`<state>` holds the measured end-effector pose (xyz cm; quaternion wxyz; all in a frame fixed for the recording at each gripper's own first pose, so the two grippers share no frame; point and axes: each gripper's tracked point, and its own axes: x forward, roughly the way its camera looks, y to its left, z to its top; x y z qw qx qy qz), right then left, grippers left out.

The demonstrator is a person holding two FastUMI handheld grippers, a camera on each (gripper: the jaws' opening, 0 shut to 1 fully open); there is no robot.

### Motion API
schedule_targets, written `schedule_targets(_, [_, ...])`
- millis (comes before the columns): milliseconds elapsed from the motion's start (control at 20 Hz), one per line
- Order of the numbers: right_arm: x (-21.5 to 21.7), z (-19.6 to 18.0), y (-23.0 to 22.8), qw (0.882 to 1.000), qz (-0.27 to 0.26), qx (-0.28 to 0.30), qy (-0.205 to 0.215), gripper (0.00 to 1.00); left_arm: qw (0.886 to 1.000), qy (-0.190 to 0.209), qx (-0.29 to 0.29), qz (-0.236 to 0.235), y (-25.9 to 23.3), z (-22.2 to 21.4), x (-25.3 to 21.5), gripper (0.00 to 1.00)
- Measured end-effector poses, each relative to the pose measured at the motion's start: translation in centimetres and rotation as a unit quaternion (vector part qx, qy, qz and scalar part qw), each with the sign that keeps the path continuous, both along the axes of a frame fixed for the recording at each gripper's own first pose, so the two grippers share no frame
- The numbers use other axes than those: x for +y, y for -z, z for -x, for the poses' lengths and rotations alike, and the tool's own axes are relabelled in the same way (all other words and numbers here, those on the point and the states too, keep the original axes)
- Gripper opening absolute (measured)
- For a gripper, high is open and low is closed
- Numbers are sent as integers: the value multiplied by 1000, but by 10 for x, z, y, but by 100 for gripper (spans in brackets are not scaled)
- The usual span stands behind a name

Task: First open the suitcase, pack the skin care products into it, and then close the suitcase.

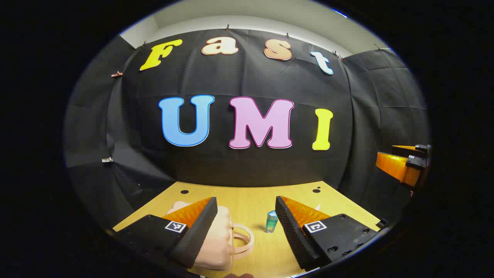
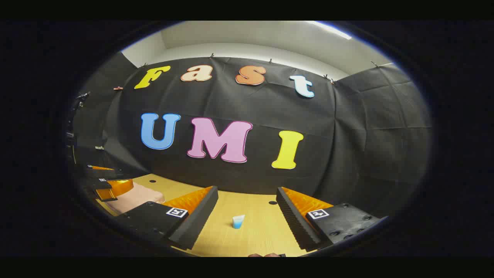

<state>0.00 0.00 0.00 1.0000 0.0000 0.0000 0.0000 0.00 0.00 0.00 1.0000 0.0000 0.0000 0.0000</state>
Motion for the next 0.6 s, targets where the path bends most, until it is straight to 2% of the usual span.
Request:
schedule_targets(350, [16,-17,-5,1000,5,-8,-14,96,1000,14,-4,-19,2,-6,-1,95])
schedule_targets(600, [11,-15,-8,1000,12,-12,-1,97,999,32,2,-24,7,-12,-8,95])
